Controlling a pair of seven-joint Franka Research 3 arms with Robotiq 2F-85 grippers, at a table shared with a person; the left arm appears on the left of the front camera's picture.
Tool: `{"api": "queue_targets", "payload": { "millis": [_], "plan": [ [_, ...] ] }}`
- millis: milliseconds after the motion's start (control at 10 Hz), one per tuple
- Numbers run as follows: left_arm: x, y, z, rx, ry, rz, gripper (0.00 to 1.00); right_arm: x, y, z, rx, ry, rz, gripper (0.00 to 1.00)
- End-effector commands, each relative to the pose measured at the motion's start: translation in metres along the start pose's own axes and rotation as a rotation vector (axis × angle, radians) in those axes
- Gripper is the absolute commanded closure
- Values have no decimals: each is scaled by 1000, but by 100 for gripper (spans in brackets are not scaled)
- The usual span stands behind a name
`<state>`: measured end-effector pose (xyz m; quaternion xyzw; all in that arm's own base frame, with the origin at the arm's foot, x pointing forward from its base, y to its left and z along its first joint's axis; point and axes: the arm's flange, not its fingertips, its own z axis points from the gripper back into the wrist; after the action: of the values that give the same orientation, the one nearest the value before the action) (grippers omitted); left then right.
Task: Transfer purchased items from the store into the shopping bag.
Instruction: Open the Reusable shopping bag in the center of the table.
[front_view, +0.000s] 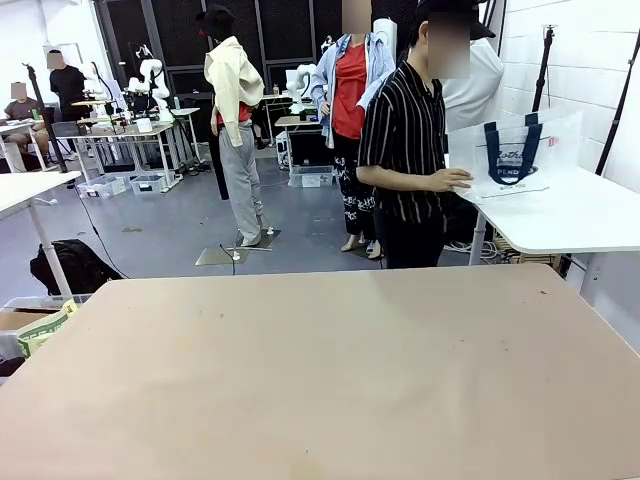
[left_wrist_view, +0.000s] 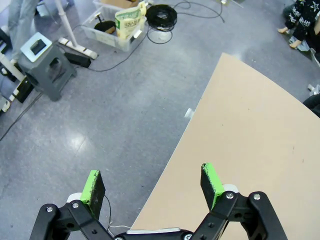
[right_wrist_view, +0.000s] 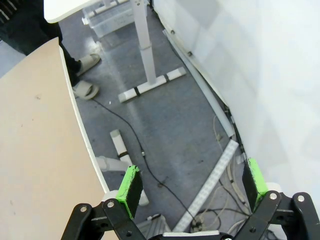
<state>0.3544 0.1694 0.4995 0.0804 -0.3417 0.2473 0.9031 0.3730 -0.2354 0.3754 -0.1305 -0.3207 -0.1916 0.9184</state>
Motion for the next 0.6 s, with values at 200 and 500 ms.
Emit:
{"api": "queue_targets", "payload": {
  "millis": [200, 500],
  "plan": [
    [-1, 1, -1, 5, -15, -3, 0, -1, 2, 0, 1, 11, 5, 0],
    [-1, 1, -1, 5, -15, -3, 0, -1, 2, 0, 1, 11, 5, 0]
  ]
}}
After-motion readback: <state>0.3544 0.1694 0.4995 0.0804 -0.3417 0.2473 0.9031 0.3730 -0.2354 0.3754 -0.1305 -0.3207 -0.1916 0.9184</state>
